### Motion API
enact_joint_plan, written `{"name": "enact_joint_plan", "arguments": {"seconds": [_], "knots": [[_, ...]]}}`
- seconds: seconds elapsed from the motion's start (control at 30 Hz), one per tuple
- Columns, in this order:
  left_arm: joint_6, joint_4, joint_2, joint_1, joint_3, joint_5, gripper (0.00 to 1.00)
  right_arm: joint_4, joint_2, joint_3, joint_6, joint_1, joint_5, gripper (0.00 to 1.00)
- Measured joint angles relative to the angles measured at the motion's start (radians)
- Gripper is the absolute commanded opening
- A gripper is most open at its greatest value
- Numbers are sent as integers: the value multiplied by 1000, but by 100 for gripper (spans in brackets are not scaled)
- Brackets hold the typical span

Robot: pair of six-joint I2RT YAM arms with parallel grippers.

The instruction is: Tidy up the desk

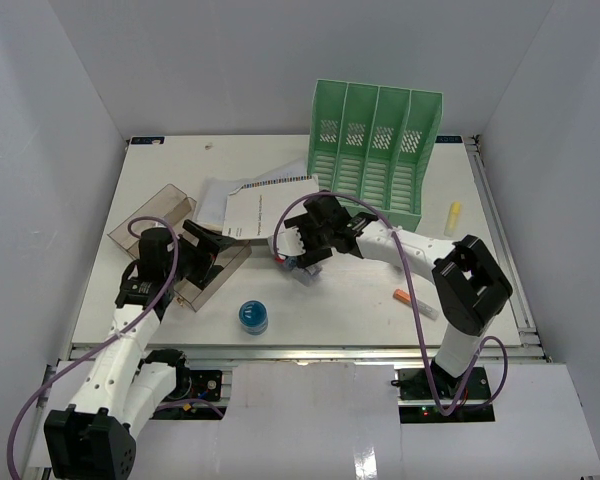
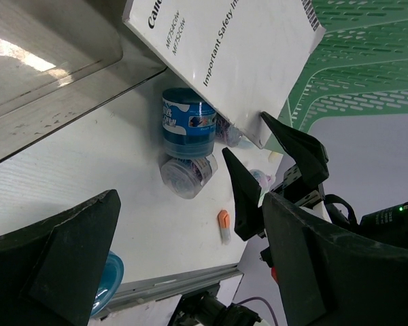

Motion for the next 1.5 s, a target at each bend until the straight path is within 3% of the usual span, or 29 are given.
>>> {"name": "enact_joint_plan", "arguments": {"seconds": [0.3,0.43,1.07,1.5], "knots": [[-36,2,59,0,0,-2,93,105,9,-1,45,0,41,44],[-66,10,84,0,0,3,93,124,9,-8,63,0,42,37],[-180,152,296,-3,36,23,90,151,-92,-42,240,-1,-31,21],[-211,302,519,-82,156,7,73,136,-146,-42,306,-9,-107,16]]}}
